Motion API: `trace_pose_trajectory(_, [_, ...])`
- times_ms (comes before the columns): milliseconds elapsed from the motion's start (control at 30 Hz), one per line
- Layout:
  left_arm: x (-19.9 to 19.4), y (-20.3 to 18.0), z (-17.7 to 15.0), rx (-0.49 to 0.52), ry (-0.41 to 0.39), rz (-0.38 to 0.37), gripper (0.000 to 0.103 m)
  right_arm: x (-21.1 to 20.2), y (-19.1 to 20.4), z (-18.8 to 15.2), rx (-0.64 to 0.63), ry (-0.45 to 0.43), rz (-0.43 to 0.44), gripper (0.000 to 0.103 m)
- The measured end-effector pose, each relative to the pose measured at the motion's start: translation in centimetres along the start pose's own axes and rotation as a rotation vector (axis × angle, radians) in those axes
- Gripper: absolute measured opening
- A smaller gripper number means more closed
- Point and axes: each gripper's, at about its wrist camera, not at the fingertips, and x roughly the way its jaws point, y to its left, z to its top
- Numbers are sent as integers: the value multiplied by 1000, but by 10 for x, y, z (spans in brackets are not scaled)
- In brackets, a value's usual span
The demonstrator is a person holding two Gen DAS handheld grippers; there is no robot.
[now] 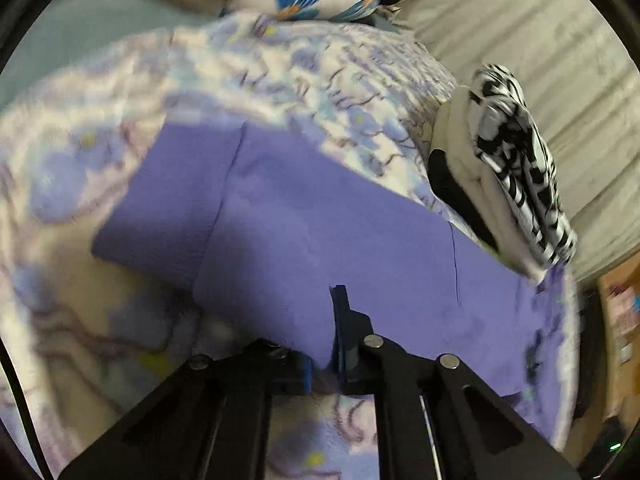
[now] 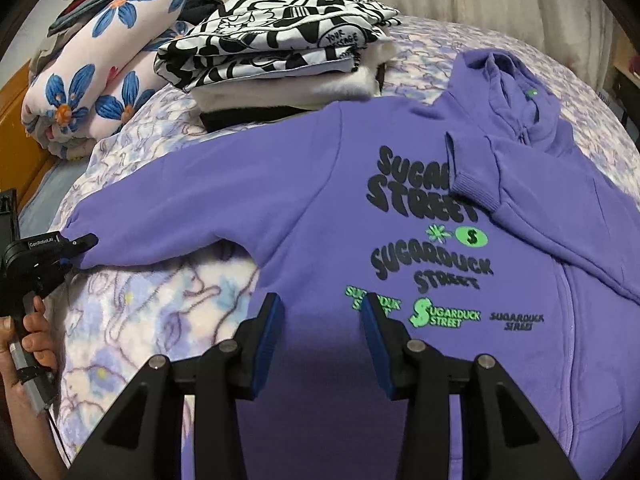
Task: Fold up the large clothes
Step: 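Fold the held sleeve across the hoodie body with the left tool, release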
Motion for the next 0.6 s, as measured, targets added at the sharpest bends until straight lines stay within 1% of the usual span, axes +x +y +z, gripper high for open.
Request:
trace_pose_trajectory(67, [-17,-26,-5,83,-49,32,5,-5,-6,-2,12,-4,4,42])
trace_pose_trajectory(167, [-44,-77,-18,227,-128,43,5,-15,-20,-4,40,-18,13,42])
trace_pose_trajectory(267, [-68,-133,-38,362,-196,19,5,-27,-39,-7,79,-43,20,42])
trace_pose_trajectory(333, [-78,-165,-52,428,-218,-11,5,-35,-53,-8,105,-58,22,42])
trace_pose_trajectory(400, [-86,-205,-70,503,-223,-60,5,-43,-69,-11,134,-74,22,42])
trace_pose_trajectory(433, [-87,-216,-76,524,-220,-76,5,-48,-81,-14,154,-84,18,42])
trace_pose_trajectory(500, [-85,-252,-99,584,-192,-123,5,-54,-97,-18,182,-96,13,42])
trace_pose_trajectory(600, [-69,-290,-132,644,-125,-149,5,-65,-131,-28,232,-115,-4,42])
